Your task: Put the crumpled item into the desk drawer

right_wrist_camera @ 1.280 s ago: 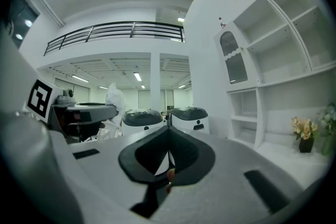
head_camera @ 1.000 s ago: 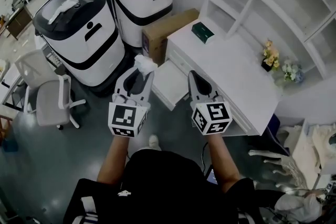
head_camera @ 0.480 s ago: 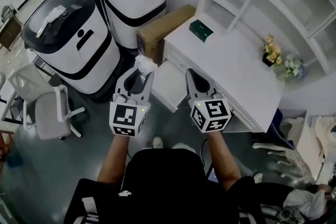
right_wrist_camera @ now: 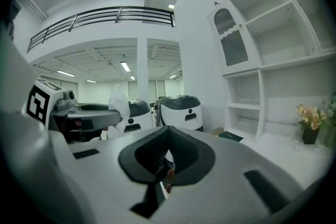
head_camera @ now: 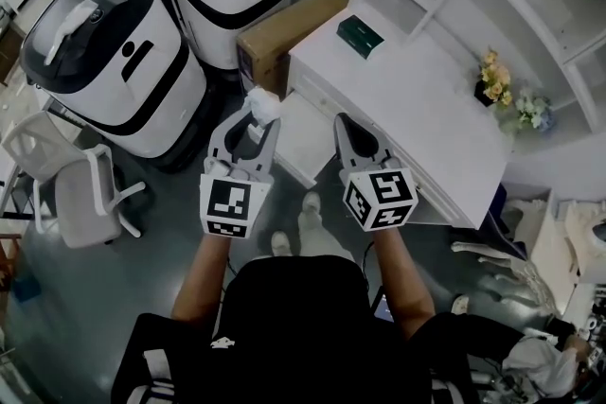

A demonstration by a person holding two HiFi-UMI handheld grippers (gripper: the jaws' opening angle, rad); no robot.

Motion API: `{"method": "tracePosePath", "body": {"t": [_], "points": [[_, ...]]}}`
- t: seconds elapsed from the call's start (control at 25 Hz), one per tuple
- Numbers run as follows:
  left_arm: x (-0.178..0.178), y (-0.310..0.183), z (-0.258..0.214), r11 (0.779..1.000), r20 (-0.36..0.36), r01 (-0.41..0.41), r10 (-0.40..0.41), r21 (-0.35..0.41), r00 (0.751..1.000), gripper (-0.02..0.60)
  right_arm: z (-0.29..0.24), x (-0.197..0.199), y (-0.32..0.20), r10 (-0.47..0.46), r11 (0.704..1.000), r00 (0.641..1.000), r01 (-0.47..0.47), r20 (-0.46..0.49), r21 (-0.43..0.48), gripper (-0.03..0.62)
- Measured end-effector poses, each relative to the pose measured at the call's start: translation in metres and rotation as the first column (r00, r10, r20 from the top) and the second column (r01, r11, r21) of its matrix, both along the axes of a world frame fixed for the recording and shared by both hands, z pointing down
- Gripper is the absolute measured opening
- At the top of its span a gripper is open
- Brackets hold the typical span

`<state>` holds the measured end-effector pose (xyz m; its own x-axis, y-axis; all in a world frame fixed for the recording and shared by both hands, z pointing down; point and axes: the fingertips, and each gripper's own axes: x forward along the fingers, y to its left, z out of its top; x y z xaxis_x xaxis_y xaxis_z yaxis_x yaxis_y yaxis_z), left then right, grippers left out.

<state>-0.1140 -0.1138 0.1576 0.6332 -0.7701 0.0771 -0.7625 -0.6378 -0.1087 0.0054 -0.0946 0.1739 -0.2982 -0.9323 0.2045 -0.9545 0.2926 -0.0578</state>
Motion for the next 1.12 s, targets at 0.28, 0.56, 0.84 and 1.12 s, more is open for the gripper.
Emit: {"method": "tracePosePath", "body": {"t": [0.28,0.56,0.84,1.12], "points": [[0.020,-0.029,0.020,1.000,0.033,-0.003,0.004,-0.025,0.999,0.112,0.028,0.012,-0.035,-0.016,0.998,1.000,0.016,0.007,-0.055,-0.005],[0.037,-0.061,0.065,0.992,0.045,0.005,0.001,-0.128,0.999,0.112,0.058,0.026,-0.068,-0.037,0.993,0.999,0.038,0.006,-0.109,-0.005],[0.059,-0.086,0.106,0.984,0.077,0.030,-0.017,-0.175,0.997,0.112,0.095,0.050,-0.097,-0.057,0.983,0.998,0.056,0.005,-0.174,-0.005],[0.083,-0.102,0.146,0.969,0.088,0.043,-0.022,-0.242,0.996,0.112,0.136,0.069,-0.116,-0.072,0.970,0.997,0.073,0.016,-0.230,-0.005]]}}
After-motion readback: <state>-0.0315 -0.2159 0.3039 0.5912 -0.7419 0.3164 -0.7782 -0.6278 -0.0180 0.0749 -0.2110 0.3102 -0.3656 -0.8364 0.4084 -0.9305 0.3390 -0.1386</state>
